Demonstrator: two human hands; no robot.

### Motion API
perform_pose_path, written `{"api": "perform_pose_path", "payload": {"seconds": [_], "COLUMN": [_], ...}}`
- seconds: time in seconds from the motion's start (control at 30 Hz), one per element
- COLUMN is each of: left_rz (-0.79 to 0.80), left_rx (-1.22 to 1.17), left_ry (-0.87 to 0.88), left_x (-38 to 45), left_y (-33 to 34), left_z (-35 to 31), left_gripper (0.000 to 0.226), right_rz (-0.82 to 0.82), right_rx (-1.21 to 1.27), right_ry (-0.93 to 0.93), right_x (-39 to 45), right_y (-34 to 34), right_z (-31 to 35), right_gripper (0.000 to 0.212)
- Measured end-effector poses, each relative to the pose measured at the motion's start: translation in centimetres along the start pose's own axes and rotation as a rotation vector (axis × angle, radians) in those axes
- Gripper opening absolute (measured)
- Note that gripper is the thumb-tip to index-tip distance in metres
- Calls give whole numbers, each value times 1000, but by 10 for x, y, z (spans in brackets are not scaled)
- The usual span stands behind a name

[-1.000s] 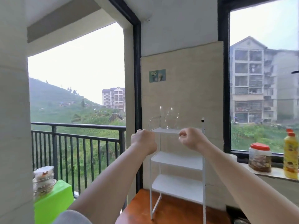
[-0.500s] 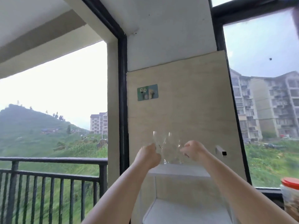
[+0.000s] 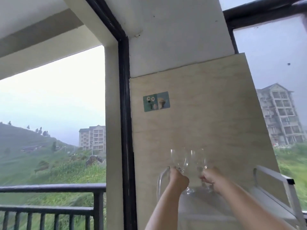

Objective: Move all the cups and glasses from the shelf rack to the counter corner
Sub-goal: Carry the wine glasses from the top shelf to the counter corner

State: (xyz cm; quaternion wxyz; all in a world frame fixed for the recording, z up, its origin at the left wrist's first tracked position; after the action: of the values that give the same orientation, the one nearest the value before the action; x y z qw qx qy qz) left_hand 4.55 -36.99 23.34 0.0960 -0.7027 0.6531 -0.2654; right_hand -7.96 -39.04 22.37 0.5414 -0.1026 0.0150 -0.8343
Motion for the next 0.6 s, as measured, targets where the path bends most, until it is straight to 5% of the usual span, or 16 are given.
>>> {"api": "perform_pose_path", "payload": {"seconds": [0.3, 0.6], "left_rz": [103, 35], "left_rx": [-381, -500], "left_ry": [-57, 104], "left_x": [9, -10], "left_y": [5, 13], "left_z": [-3, -21], "left_gripper": [36, 30], "right_rz": [25, -39], "right_rx": [130, 183], "right_ry": [-16, -101], "right_x": [-25, -71], "right_y": [-2, -41], "right_z": [6, 27], "right_gripper": [31, 30]}}
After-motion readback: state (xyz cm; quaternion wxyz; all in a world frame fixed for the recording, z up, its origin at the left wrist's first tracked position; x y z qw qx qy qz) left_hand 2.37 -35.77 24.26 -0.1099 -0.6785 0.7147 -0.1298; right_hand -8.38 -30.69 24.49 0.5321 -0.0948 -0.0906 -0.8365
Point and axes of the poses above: each hand's wrist, its own x-axis towards the middle knuckle, its own y-axis out of the palm, z = x × y, the point moved 1 cm from there along x, towards the middle knuckle
